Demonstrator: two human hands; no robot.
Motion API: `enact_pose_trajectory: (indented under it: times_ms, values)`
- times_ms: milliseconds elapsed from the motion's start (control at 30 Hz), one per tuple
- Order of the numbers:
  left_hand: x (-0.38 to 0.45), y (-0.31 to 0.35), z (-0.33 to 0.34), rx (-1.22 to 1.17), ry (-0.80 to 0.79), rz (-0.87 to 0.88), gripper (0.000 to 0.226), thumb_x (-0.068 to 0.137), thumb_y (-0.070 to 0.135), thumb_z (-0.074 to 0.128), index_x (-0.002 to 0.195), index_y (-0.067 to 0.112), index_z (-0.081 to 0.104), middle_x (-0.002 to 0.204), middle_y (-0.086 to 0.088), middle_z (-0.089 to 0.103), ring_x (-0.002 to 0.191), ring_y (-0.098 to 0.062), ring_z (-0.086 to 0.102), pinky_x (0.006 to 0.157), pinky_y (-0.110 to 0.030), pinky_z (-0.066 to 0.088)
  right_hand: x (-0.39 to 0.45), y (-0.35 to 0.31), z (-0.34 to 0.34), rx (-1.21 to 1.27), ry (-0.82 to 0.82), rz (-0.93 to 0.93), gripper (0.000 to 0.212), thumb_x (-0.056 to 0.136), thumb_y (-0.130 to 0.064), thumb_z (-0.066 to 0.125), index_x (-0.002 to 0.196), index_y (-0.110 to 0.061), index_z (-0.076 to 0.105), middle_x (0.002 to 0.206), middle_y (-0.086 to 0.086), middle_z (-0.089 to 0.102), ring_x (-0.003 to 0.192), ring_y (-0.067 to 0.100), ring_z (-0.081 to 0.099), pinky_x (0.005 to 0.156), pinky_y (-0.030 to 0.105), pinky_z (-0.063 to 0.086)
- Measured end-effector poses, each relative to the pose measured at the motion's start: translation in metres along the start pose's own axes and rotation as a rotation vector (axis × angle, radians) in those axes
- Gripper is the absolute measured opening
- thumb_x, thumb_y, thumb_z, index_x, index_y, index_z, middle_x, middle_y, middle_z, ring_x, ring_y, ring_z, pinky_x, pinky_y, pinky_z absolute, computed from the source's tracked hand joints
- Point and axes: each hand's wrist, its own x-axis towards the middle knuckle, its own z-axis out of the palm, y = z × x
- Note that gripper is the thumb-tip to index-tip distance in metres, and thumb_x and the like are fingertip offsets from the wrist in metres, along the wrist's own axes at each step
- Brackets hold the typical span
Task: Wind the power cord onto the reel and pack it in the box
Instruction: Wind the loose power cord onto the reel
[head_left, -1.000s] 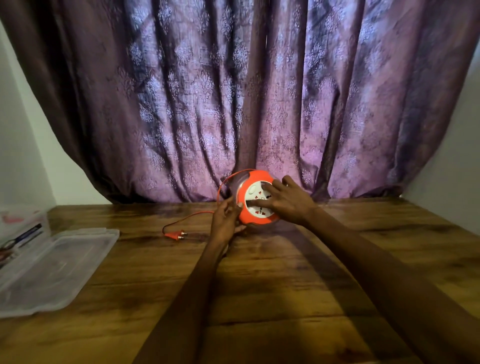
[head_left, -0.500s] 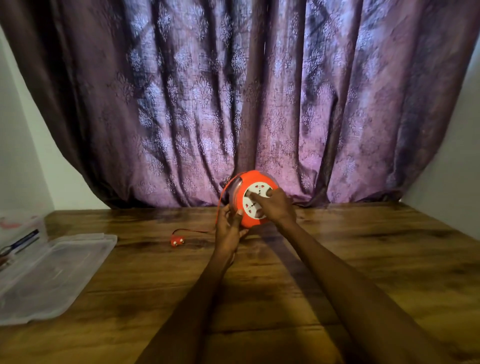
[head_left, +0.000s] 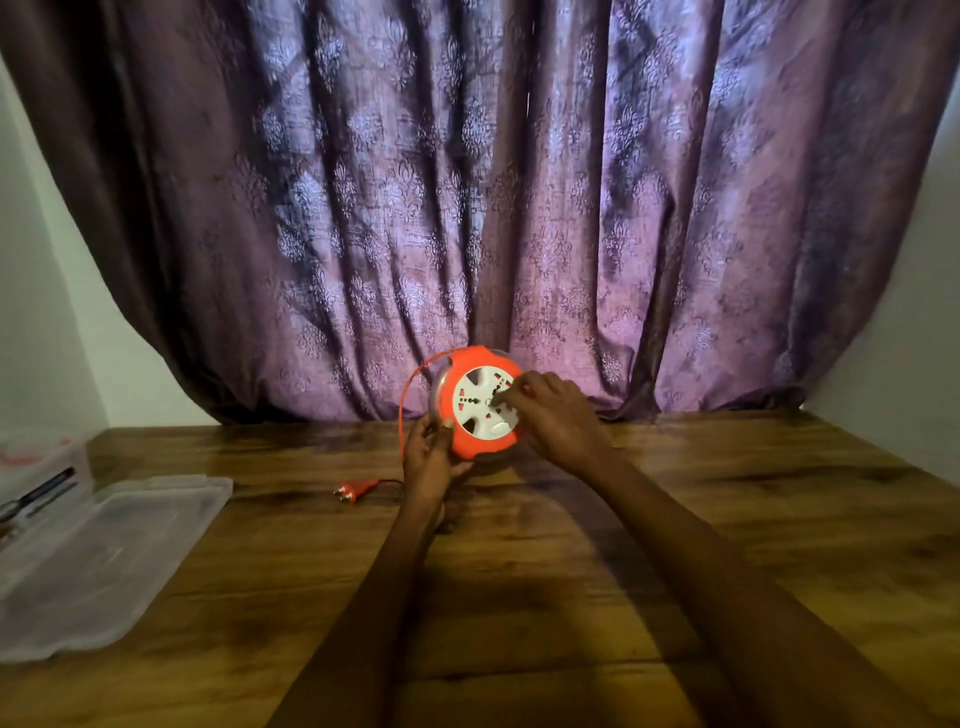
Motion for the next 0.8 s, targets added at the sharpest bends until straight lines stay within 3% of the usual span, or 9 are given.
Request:
enact_pose_trajectory:
  times_ms: [67, 133, 200, 333, 567, 633, 733, 800]
  values:
    - [0.003, 0.004, -0.007, 0.041, -0.019, -0.004, 0.027, 0.100, 0.016, 0.057, 0.124, 0.005, 0.057, 0.110, -0.011, 0.068, 0.096, -0.024, 0.065, 0.063, -0.043, 0.062, 0.003, 0.006, -0.007, -0.141, -0.065, -0.250, 0.049, 0.085, -0.022, 0.040, 0.126, -0.032, 0.065, 0.137, 0.008, 0.058, 0.120, 0.032, 0.056, 0.086, 0.042, 0.046]
    - [0.006, 0.005, -0.013, 0.081, -0.037, 0.013, 0.022, 0.100, 0.013, 0.055, 0.121, 0.006, 0.059, 0.103, -0.011, 0.069, 0.084, -0.022, 0.065, 0.050, -0.032, 0.060, 0.007, 0.009, -0.015, -0.258, -0.130, -0.387, 0.057, 0.082, -0.018, 0.031, 0.127, -0.034, 0.064, 0.142, 0.009, 0.055, 0.123, 0.032, 0.055, 0.086, 0.043, 0.045]
    - [0.007, 0.005, -0.015, 0.127, -0.051, 0.024, 0.018, 0.100, 0.010, 0.055, 0.117, 0.011, 0.060, 0.098, -0.010, 0.069, 0.077, -0.021, 0.063, 0.047, -0.029, 0.057, 0.010, 0.011, -0.023, -0.350, -0.188, -0.469, 0.058, 0.082, -0.018, 0.031, 0.126, -0.037, 0.064, 0.142, 0.009, 0.055, 0.122, 0.031, 0.057, 0.085, 0.040, 0.044]
    - [0.009, -0.001, -0.016, 0.217, -0.098, 0.033, 0.016, 0.099, 0.005, 0.054, 0.113, 0.007, 0.061, 0.104, -0.020, 0.065, 0.084, -0.027, 0.059, 0.072, -0.046, 0.054, 0.013, 0.013, -0.029, -0.466, -0.245, -0.577, 0.050, 0.089, -0.021, 0.035, 0.124, -0.042, 0.064, 0.140, 0.012, 0.057, 0.116, 0.030, 0.060, 0.084, 0.037, 0.044]
    - [0.001, -0.007, -0.006, 0.204, -0.163, -0.044, 0.014, 0.099, 0.013, 0.057, 0.113, 0.012, 0.057, 0.105, -0.014, 0.065, 0.086, -0.027, 0.064, 0.054, -0.035, 0.061, 0.008, 0.008, -0.019, -0.586, -0.272, -0.540, 0.043, 0.097, -0.033, 0.048, 0.134, -0.055, 0.048, 0.136, 0.009, 0.058, 0.114, 0.027, 0.058, 0.091, 0.043, 0.044]
    - [0.002, -0.008, -0.006, 0.220, -0.156, -0.034, 0.017, 0.099, 0.015, 0.058, 0.115, 0.012, 0.057, 0.108, -0.016, 0.066, 0.090, -0.028, 0.065, 0.062, -0.041, 0.062, 0.006, 0.003, -0.018, -0.593, -0.256, -0.499, 0.044, 0.096, -0.031, 0.049, 0.134, -0.054, 0.048, 0.132, 0.009, 0.060, 0.110, 0.028, 0.060, 0.090, 0.043, 0.045]
    - [0.004, -0.010, -0.007, 0.261, -0.146, -0.023, 0.025, 0.099, 0.016, 0.059, 0.122, 0.009, 0.056, 0.116, -0.019, 0.065, 0.097, -0.032, 0.065, 0.079, -0.061, 0.058, 0.004, -0.002, -0.014, -0.568, -0.240, -0.440, 0.047, 0.097, -0.028, 0.048, 0.138, -0.051, 0.045, 0.131, 0.011, 0.060, 0.108, 0.030, 0.059, 0.087, 0.044, 0.045]
    - [0.004, -0.012, -0.008, 0.273, -0.150, -0.004, 0.020, 0.099, 0.016, 0.059, 0.118, 0.013, 0.057, 0.111, -0.015, 0.066, 0.093, -0.026, 0.067, 0.076, -0.057, 0.059, 0.001, -0.003, -0.010, -0.512, -0.243, -0.384, 0.049, 0.099, -0.027, 0.045, 0.142, -0.049, 0.041, 0.133, 0.012, 0.057, 0.110, 0.032, 0.056, 0.088, 0.045, 0.042]
